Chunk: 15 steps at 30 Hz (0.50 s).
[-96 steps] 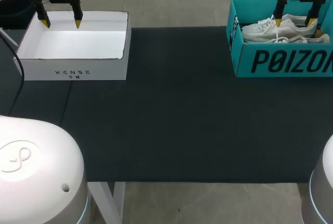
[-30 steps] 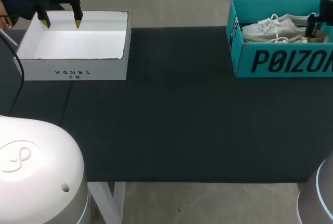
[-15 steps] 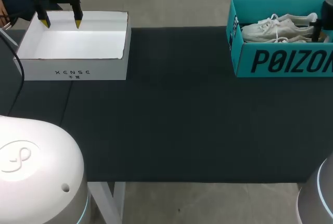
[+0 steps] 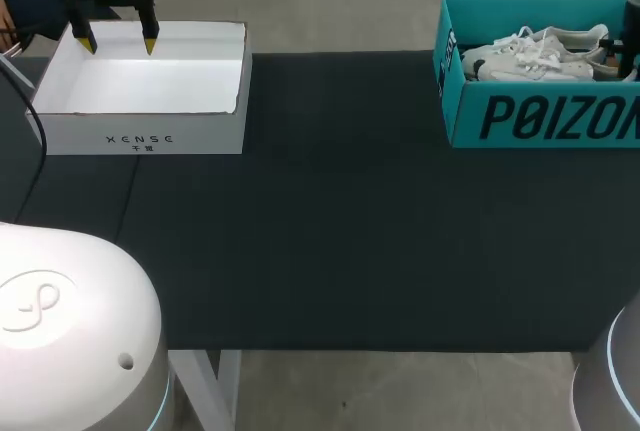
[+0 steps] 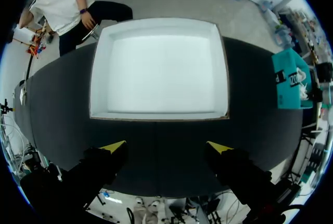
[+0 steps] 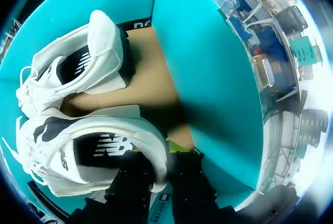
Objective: Take the shoe out of the shoebox, open the shoe tongue, remove and reinsert the insole, then place the shoe into the shoebox
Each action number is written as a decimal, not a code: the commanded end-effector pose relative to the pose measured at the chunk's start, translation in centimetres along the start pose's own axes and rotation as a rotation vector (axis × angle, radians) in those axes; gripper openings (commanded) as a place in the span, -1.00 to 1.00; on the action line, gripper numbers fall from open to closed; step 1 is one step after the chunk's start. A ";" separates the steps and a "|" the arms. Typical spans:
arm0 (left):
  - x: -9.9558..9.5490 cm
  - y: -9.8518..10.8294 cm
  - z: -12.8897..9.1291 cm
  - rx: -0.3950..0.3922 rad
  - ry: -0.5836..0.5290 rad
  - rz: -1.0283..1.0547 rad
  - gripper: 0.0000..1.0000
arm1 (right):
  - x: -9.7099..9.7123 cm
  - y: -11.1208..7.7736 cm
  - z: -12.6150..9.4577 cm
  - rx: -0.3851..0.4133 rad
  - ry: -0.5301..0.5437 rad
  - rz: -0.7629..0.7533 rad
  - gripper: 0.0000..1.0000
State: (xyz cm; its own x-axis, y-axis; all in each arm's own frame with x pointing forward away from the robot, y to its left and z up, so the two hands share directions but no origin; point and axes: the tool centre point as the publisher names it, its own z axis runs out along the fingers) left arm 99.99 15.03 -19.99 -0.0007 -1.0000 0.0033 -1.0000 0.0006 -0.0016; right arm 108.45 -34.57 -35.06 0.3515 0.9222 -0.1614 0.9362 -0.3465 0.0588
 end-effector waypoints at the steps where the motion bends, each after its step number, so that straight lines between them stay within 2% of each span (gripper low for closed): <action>1: 0.0 0.0 0.0 -0.001 -0.001 0.000 1.00 | -0.2 -0.5 -2.2 -0.008 0.001 0.022 -1.00; 4: 0.0 0.0 0.0 -0.001 -0.001 0.000 1.00 | 0.0 -0.9 -4.3 -0.018 0.016 0.056 -1.00; 11: 0.0 0.0 0.0 -0.001 -0.001 0.000 1.00 | 0.1 -1.6 -10.5 -0.117 0.070 0.116 -1.00; 15: 0.0 0.0 0.0 -0.001 -0.001 0.000 1.00 | 0.5 -2.2 -14.0 -0.142 0.089 0.122 -1.00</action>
State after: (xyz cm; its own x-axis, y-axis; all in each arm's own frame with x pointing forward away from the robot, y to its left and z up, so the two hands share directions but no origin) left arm 99.99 15.04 -19.99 -0.0005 -1.0000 0.0033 -1.0000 0.0005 -0.0016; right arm 108.94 -31.98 -25.53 0.4574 0.8869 -0.0655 0.8828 -0.4440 0.1531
